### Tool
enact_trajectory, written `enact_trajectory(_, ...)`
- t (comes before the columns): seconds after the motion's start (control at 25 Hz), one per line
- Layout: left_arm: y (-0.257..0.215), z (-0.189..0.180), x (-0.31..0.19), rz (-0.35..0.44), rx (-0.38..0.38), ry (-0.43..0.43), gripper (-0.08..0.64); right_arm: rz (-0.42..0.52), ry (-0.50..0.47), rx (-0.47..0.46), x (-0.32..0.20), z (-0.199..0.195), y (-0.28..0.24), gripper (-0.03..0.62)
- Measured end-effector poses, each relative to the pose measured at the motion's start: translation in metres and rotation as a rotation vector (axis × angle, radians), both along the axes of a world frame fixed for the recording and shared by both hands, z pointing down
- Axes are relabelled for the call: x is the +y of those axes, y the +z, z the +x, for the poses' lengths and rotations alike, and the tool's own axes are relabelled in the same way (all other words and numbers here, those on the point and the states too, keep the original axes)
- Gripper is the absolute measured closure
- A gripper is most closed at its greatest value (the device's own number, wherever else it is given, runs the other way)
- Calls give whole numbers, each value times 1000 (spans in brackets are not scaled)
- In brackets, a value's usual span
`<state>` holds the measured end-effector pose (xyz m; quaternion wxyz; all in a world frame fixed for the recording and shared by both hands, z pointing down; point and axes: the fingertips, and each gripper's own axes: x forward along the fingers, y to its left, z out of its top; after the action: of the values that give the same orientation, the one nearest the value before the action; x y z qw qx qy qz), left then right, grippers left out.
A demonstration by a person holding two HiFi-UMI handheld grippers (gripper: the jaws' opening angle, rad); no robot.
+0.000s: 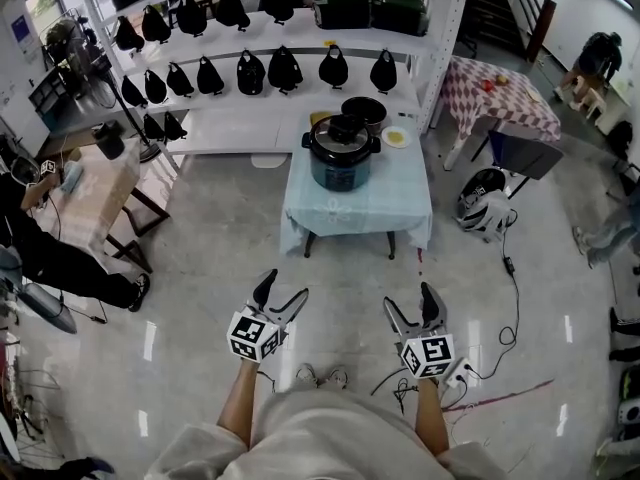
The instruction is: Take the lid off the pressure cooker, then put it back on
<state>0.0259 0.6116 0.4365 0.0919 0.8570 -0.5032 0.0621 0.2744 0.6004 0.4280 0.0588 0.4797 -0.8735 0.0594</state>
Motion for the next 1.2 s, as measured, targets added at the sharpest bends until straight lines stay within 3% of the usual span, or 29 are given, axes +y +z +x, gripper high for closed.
enact_trajectory(0.24, 6, 12, -8, -5, 13, -23, 227, -18, -15, 3, -14, 13, 10, 225)
enact_trajectory(0.64, 24, -5, -64, -17, 27, -63, 227, -32, -30, 8, -73, 2, 26, 225)
enact_trajectory(1.2, 25, -49, -270, -12, 48, 24, 227, -42, 24, 24, -255, -51, 20, 225)
